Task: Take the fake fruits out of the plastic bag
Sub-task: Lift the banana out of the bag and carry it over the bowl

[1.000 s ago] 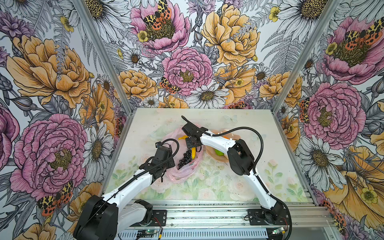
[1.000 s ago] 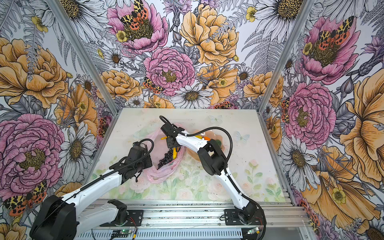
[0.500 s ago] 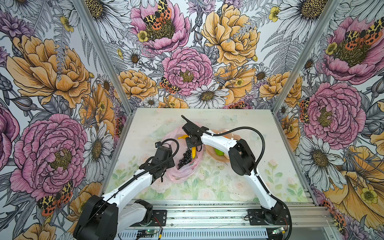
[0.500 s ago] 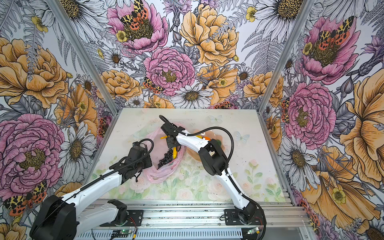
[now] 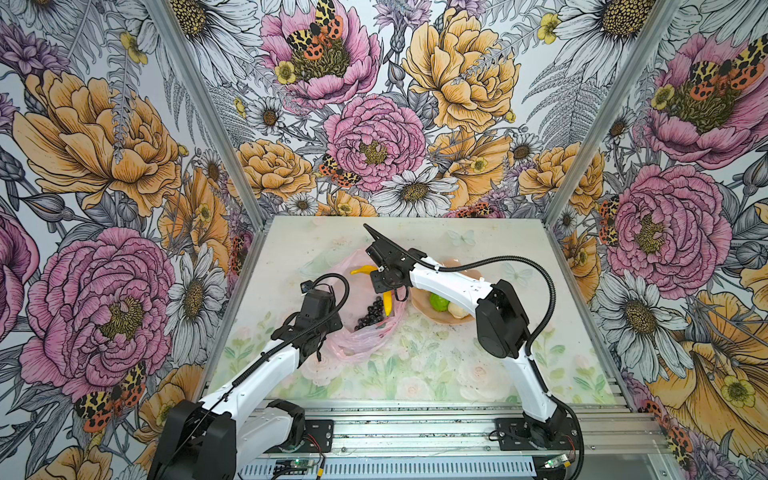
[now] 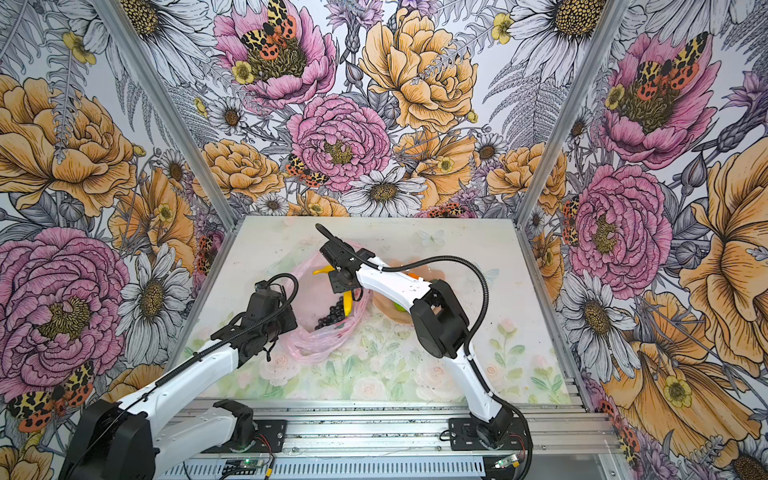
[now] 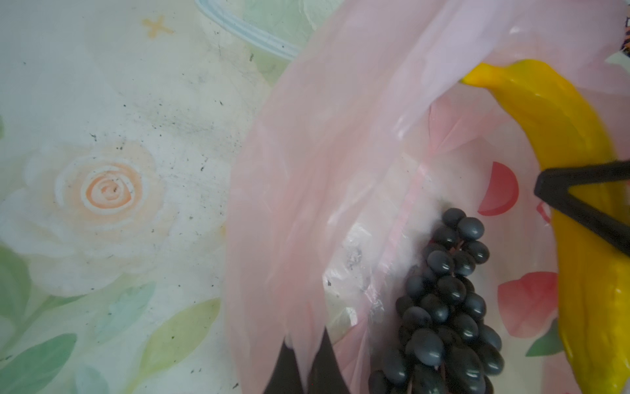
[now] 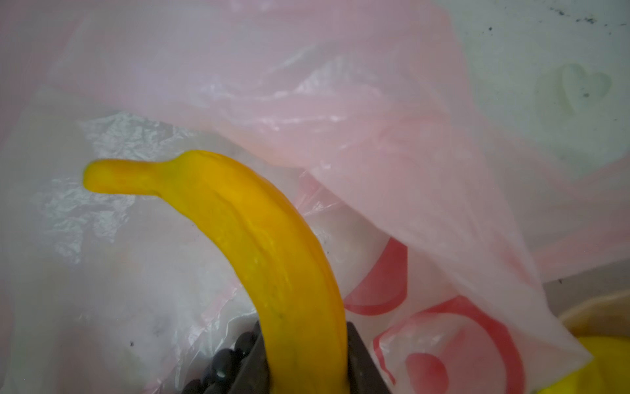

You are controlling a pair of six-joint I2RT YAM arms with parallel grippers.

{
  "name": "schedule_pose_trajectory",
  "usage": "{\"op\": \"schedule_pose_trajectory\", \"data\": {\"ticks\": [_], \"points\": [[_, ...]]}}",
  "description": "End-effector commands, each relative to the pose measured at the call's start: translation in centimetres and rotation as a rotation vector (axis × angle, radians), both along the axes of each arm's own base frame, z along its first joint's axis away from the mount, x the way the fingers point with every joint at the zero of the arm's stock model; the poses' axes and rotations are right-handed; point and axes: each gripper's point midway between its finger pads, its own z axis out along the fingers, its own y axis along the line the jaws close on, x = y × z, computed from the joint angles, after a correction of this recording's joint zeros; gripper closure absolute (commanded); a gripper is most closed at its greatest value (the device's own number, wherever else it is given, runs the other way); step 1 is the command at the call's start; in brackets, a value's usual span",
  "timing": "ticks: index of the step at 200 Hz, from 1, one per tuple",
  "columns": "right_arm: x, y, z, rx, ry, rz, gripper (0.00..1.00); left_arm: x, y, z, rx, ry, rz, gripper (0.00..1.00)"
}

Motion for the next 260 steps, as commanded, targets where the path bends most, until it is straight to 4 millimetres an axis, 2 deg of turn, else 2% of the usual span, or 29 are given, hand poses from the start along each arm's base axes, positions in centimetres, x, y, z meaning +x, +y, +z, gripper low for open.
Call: {"op": "schedule_pose_trajectory", "data": {"ticks": [1, 62, 118, 158, 162, 180, 196, 225, 260], "points": [[-2.1, 0.8, 3.9, 0.048, -0.042, 0.068, 0.84, 0.8, 1.1, 0.7, 0.002, -0.052, 0.024, 0.99], [-4.5, 0.2, 5.2, 0.032, -0.058, 0.117, 0.87, 1.0, 1.2, -0.2, 0.009, -0.028, 0.028, 0.99], [-5.4, -3.9, 8.8, -0.033, -0.181, 0.185, 0.87, 1.1, 0.8, -0.6, -0.004, -0.017, 0.013, 0.99], [-5.2, -8.6, 11.5, -0.068, -0.252, 0.147, 0.87, 1.0, 0.6, -0.7, -0.008, -0.012, 0.004, 0.99], [-4.4, -9.9, 11.7, -0.068, -0.254, 0.118, 0.87, 1.0, 0.6, -0.7, -0.006, -0.014, 0.004, 0.99], [-3.7, -13.0, 12.9, -0.069, -0.276, 0.08, 0.86, 1.0, 0.5, -0.7, -0.007, -0.013, 0.003, 0.99], [-2.5, -16.5, 13.7, -0.097, -0.302, 0.007, 0.86, 1.1, 0.5, -0.7, -0.006, -0.012, 0.004, 0.99], [-0.3, -21.3, 13.7, -0.121, -0.299, -0.091, 0.86, 1.1, 0.5, -0.7, -0.003, -0.012, 0.003, 0.99], [1.3, -24.2, 12.7, -0.112, -0.259, -0.104, 0.86, 1.0, 0.6, -0.7, -0.001, -0.015, 0.006, 0.99]]}}
